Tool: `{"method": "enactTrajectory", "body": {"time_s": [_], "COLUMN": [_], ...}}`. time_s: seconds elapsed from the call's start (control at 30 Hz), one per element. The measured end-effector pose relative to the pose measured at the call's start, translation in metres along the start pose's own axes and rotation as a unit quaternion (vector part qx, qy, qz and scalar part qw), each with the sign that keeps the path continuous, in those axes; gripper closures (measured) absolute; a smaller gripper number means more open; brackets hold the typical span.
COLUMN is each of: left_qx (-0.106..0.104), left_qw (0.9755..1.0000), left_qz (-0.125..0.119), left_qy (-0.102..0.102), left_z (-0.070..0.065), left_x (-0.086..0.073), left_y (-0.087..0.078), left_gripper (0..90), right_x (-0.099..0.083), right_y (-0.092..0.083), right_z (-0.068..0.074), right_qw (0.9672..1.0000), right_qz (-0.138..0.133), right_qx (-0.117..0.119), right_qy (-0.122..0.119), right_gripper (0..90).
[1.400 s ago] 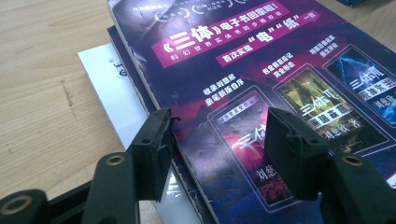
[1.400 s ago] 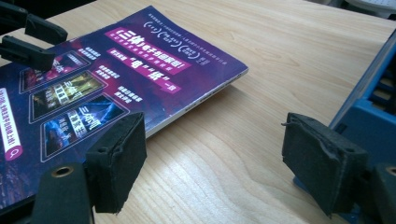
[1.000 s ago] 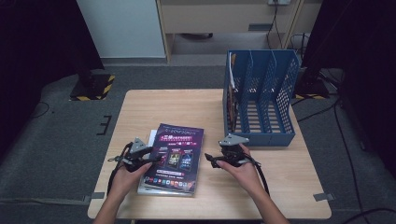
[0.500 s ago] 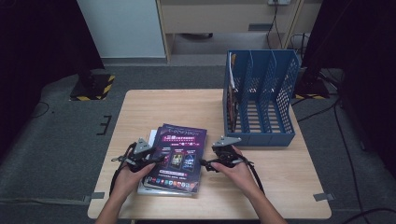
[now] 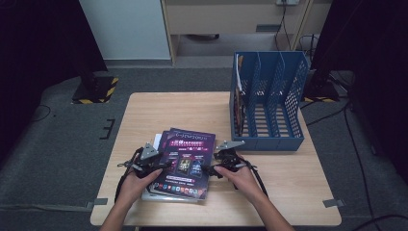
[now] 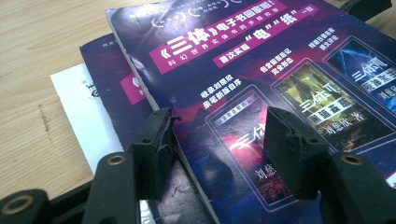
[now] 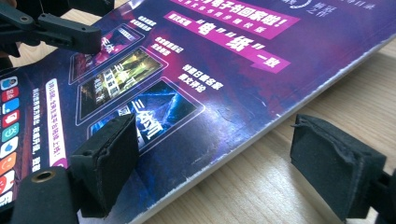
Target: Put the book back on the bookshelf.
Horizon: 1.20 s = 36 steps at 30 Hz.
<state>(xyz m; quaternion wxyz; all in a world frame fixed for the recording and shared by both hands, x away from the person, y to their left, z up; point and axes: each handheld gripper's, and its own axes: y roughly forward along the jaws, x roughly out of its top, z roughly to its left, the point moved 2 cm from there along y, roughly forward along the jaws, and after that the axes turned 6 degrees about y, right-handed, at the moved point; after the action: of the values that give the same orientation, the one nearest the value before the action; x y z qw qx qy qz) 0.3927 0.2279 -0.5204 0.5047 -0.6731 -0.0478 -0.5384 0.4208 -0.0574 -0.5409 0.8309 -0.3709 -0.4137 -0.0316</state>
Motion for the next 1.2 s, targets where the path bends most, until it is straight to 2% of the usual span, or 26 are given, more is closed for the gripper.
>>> {"method": "enactTrajectory", "body": {"time_s": [0.23,0.47,0.6,0.73,0.87,0.9,0.93,1.2], "left_qx": [0.001,0.001,-0.002,-0.005,-0.010,-0.010,-0.011,-0.012], "left_qw": [1.0000,1.0000,1.0000,0.9999,0.9997,0.9997,0.9996,0.9995], "left_qz": [0.000,0.000,-0.003,-0.003,-0.006,-0.006,-0.008,-0.009], "left_qy": [0.002,0.002,-0.004,-0.010,-0.022,-0.022,-0.024,-0.028], "left_z": [0.000,-0.003,-0.002,0.000,0.002,0.002,0.003,0.004], "left_x": [0.000,0.000,-0.001,-0.002,-0.005,-0.005,-0.005,-0.007], "left_y": [0.000,0.000,0.000,-0.001,-0.002,-0.002,-0.002,-0.002], "left_gripper": [42.3,42.4,42.3,42.0,41.7,41.6,41.6,41.2], "right_x": [-0.001,-0.001,0.001,0.004,0.020,0.020,0.026,0.043], "right_y": [0.003,0.001,-0.001,-0.004,-0.012,-0.012,-0.012,-0.007], "right_z": [-0.002,-0.001,0.000,0.003,0.011,0.011,0.014,0.021], "right_qw": [0.9998,0.9999,0.9998,0.9998,0.9990,0.9990,0.9989,0.9987], "right_qz": [0.001,0.005,-0.007,-0.013,-0.035,-0.035,-0.039,-0.044], "right_qx": [0.015,0.015,0.016,0.015,0.027,0.027,0.024,0.016], "right_qy": [0.015,0.006,0.008,0.005,-0.001,-0.001,-0.012,-0.019], "right_gripper": [15.6,15.8,22.1,22.7,22.8,22.8,22.7,22.7]}}
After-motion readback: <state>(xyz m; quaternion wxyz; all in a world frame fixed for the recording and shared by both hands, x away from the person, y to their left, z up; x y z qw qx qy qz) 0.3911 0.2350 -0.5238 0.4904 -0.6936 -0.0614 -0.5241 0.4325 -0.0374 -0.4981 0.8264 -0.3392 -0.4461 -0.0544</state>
